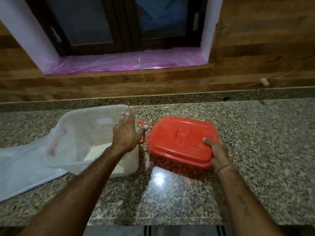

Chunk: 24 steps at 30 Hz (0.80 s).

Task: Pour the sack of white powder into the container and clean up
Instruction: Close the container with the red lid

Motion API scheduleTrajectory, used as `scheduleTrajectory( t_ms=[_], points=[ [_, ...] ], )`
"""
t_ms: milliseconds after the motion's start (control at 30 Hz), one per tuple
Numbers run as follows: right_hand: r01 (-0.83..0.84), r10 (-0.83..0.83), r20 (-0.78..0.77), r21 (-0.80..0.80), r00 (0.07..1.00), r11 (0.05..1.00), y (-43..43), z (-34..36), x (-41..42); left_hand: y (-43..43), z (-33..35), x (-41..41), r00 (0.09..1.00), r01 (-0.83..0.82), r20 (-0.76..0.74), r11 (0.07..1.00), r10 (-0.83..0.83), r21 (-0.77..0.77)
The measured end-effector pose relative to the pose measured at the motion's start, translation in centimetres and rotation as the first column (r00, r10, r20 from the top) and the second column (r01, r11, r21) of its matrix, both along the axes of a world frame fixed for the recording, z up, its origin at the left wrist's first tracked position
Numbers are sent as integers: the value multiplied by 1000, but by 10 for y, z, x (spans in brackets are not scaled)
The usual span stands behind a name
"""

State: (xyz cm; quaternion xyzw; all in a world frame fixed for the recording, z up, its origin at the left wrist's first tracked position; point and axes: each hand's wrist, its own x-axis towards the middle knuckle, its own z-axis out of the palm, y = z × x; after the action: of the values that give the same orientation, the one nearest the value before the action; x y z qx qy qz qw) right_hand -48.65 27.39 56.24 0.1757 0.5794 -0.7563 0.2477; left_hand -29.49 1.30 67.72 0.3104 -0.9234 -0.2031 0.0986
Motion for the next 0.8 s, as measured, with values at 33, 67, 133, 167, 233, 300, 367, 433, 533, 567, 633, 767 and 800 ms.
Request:
scheduleTrajectory(
  t_ms=[33,67,133,167,233,300,367,433,533,567,633,767,800],
  points=[
    [14,-15,-1,-33,1000,999,6,5,-7,-1,1,0,1000,0,3,1000,0,25],
    [14,-15,-1,-64,1000,998,11,11,-13,-2,3,0,1000,1,10,998,-1,58],
    [-19,16,-29,-117,999,993,15,31,-22,-4,10,2,1000,8,-6,988,-7,156],
    [-42,35,-59,-134,998,990,13,43,-23,-4,18,4,999,8,-52,974,3,226],
    [-110,85,-141,-178,986,978,3,71,-20,-3,39,9,975,22,-211,913,70,407],
    [-200,151,-235,-199,960,959,-16,98,-9,-3,62,12,913,110,-387,831,133,546],
    [-277,214,-304,-181,928,944,-41,121,9,-15,80,18,861,157,-471,781,191,605],
    [-327,253,-343,-176,905,929,-71,139,31,-38,90,33,839,116,-485,788,249,605],
    [-377,295,-401,-144,867,915,-119,154,71,-83,89,73,809,0,-475,808,347,589],
    [-384,311,-420,-100,852,918,-135,155,85,-95,89,90,801,-40,-467,813,373,581],
    [-378,334,-478,4,812,926,-168,152,111,-124,81,123,801,-88,-438,805,407,587],
    [-342,436,-547,270,715,900,-209,146,153,-157,61,163,799,-194,-370,786,474,587],
    [-335,463,-546,323,698,885,-215,145,161,-165,53,168,801,-222,-354,789,482,573]
  ],
)
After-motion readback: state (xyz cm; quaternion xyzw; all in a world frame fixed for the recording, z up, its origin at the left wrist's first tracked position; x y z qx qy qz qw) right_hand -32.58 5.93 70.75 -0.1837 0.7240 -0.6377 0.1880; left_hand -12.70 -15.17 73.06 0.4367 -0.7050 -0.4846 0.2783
